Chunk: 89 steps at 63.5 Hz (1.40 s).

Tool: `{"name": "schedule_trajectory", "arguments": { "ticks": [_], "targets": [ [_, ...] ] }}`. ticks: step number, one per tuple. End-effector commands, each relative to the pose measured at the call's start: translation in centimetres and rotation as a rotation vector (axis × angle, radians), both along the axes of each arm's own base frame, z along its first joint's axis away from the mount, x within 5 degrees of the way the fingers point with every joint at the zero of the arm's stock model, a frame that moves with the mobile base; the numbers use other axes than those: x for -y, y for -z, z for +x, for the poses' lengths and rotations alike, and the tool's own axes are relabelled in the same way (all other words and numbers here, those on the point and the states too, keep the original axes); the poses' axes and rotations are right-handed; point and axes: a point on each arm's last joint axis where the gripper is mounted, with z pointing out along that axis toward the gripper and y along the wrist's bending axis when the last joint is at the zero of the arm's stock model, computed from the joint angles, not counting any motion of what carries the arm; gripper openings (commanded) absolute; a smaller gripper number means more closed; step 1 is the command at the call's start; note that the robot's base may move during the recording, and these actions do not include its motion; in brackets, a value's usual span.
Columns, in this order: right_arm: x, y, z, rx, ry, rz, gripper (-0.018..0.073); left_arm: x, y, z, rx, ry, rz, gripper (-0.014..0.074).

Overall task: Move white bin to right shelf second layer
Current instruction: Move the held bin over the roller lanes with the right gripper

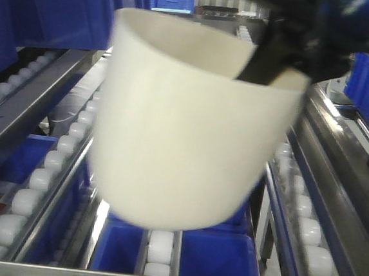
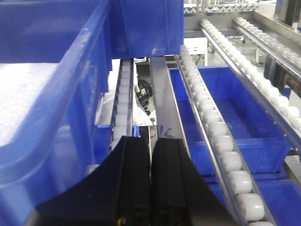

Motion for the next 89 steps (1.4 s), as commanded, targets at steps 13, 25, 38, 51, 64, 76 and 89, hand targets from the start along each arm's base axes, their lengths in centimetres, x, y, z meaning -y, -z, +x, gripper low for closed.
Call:
{"name": "schedule_trajectory", "arguments": {
  "ticks": [13,25,38,51,64,76,89],
  "targets": [
    [-4.2,-2.4,0.9,0.107,-0.021,0.15,0.0162,0.0,0.4,0.0,0.064,0.004,-0.012,0.0085],
    [-5.6,-1.7,1.9,0.123,-0.026,0.16,0.0162,0.0,0.4,0.0,0.064,0.004,-0.012,0.0085],
    [-6.6,-0.4,3.2,0.155,-0.01,0.179,0.0162,0.0,0.4,0.0,0.064,0.004,-0.012,0.0085],
    [-7.1,1.1,3.9,0.134,-0.007,0.16,0.0163,0.0,0.4,0.0,0.064,0.004,-0.012,0.0085],
    [-7.4,2.3,4.1,0.098,-0.009,0.13,0.0231,0.0,0.4,0.0,0.064,0.004,-0.012,0.0085],
    [-7.4,2.5,4.1,0.09,-0.01,0.123,0.0415,0.0,0.4,0.0,0.064,0.004,-0.012,0.0085],
    [-7.3,1.9,4.1,0.116,-0.007,0.143,0.0414,0.0,0.4,0.0,0.064,0.004,-0.012,0.0085]
  ]
}}
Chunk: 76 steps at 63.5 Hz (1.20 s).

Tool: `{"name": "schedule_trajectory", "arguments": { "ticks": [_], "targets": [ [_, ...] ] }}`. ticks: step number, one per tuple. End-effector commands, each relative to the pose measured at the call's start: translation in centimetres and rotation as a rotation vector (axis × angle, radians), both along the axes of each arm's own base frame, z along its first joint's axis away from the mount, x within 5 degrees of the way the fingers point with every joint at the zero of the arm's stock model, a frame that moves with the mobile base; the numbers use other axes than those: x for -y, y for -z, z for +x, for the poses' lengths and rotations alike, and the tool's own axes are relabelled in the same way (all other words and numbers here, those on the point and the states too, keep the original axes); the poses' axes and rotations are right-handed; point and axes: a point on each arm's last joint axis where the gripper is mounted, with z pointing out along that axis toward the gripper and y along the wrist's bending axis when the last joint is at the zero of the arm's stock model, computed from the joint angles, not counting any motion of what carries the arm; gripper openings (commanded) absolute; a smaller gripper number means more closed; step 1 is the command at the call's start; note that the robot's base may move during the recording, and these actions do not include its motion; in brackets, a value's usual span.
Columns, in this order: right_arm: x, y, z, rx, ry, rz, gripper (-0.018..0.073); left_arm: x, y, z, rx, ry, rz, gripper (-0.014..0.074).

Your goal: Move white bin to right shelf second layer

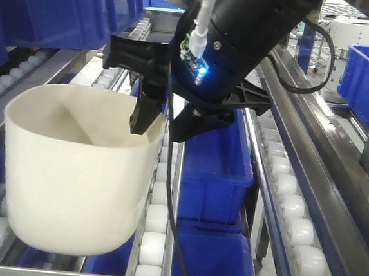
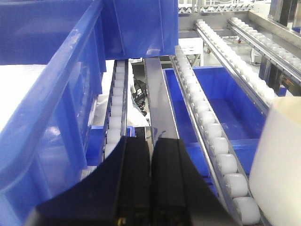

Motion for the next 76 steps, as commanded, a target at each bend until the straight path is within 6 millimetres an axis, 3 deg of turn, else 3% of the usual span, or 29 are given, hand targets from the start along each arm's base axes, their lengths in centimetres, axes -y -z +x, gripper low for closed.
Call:
{"name": "schedule_trajectory", "arguments": {
  "ticks": [1,16,27,47,64,76],
  "targets": [
    [0.0,-3.8,0.3,0.13,0.017,0.109,0.0414,0.0,0.4,0.0,0.064,0.004,-0.012,0.0085],
    [1.0,-6.8,-0.8,0.196,0.013,0.161,0.0414,0.0,0.4,0.0,0.064,0.004,-0.012,0.0085],
    [3.0,-8.6,-2.5,0.324,-0.08,0.099,0.0386,0.0,0.4,0.0,0.064,0.004,-0.012,0.0085],
    [9.9,-7.9,-6.2,0.437,-0.097,-0.033,0.0046,0.0,0.4,0.0,0.064,0.004,-0.012,0.0085],
    [14.9,-7.7,-10.9,0.511,-0.01,-0.007,0.0048,0.0,0.4,0.0,0.064,0.004,-0.012,0.0085],
    [18.9,-7.2,-13.4,0.579,0.148,-0.013,0.0048,0.0,0.4,0.0,0.064,0.004,-0.012,0.0085]
  ]
}}
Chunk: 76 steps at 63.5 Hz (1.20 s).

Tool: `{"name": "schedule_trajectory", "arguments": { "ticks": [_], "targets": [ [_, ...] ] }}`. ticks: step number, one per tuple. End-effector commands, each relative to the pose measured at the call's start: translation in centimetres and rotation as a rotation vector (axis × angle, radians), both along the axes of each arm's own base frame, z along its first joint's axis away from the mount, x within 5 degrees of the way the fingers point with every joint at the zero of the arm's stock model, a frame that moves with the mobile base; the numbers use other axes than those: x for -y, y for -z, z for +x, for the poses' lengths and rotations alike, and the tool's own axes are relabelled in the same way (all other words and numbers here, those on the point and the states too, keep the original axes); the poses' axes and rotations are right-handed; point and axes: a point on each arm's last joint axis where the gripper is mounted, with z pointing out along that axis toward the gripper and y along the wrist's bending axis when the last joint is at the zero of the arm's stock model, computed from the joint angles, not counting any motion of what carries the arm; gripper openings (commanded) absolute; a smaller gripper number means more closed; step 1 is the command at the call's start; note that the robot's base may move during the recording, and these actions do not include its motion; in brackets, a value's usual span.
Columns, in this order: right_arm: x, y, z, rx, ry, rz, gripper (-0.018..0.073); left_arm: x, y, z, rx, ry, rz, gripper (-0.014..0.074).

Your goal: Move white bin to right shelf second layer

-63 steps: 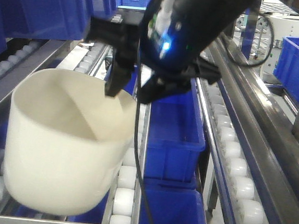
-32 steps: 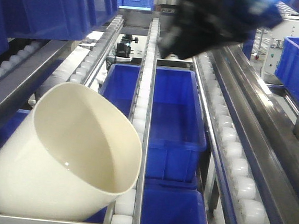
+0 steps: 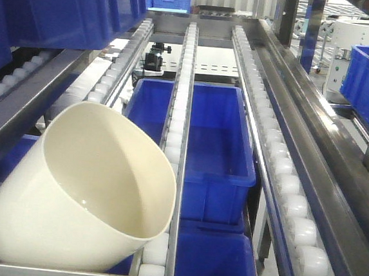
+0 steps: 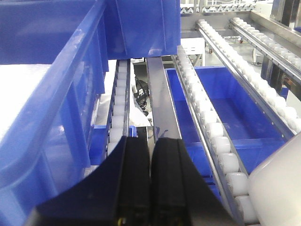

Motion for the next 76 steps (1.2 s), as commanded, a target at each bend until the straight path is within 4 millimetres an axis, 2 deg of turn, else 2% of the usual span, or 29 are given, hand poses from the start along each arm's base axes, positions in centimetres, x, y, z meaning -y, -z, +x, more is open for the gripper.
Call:
{"name": "schedule_trajectory", "arguments": {
  "ticks": [1,13,29,39,51,65,76],
  "targets": [
    [1.6,-1.3,-0.6,0.122,0.089,0.045,0.0048,0.0,0.4,0.0,0.064,0.004,-0.012,0.0085],
    [4.1,-0.4,-2.5,0.17,0.226,0.052,0.0048,0.0,0.4,0.0,0.064,0.004,-0.012,0.0085],
    [5.1,1.5,-4.8,0.271,0.237,-0.051,0.0048,0.0,0.4,0.0,0.064,0.004,-0.012,0.0085],
    [5.4,1.5,-5.9,0.365,0.246,-0.034,0.0048,0.0,0.4,0.0,0.064,0.004,-0.012,0.0085],
    [5.5,1.8,-6.2,0.397,0.256,-0.025,0.0048,0.0,0.4,0.0,0.064,0.004,-0.012,0.0085],
    [6.6,2.7,-5.9,0.392,0.407,-0.023,0.0048,0.0,0.4,0.0,0.064,0.004,-0.012,0.0085],
    [6.8,2.9,-5.9,0.396,0.432,-0.023,0.0048,0.0,0.4,0.0,0.064,0.004,-0.012,0.0085]
  ]
}}
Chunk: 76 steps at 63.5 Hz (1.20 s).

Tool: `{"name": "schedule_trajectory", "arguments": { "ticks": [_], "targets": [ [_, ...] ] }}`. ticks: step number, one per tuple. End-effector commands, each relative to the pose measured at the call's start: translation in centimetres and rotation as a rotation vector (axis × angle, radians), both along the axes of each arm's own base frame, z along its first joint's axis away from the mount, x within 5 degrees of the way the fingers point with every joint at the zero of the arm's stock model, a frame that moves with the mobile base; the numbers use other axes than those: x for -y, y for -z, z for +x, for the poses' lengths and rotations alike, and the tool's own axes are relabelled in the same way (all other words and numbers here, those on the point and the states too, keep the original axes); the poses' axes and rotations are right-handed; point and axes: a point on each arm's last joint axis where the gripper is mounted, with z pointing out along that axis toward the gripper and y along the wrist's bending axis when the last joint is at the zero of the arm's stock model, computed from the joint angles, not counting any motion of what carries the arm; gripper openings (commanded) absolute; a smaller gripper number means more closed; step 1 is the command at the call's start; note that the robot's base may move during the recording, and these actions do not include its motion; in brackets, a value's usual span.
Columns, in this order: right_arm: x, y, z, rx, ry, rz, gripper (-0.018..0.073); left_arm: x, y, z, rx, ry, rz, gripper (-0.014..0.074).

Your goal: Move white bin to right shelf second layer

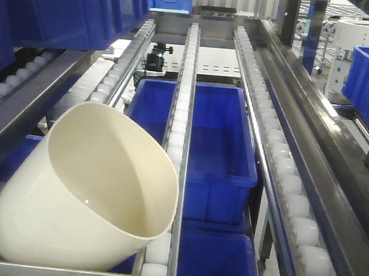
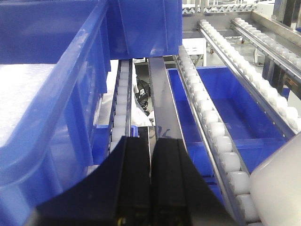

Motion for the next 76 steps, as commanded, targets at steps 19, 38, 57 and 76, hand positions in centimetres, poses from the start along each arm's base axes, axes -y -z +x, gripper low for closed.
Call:
{"name": "schedule_trajectory", "arguments": {
  "ticks": [19,38,57,76],
  "targets": [
    [0.2,-0.8,-0.1,0.132,0.019,0.002,0.0048,0.0,0.4,0.0,0.064,0.004,-0.012,0.0085],
    [0.2,-0.8,-0.1,0.132,0.019,0.002,0.0048,0.0,0.4,0.0,0.064,0.004,-0.012,0.0085],
    [0.3,0.8,-1.5,0.304,0.035,0.007,0.0048,0.0,0.4,0.0,0.064,0.004,-0.012,0.0085],
    [0.3,3.4,-2.4,0.327,0.035,0.009,0.0048,0.0,0.4,0.0,0.064,0.004,-0.012,0.0085]
  ]
}}
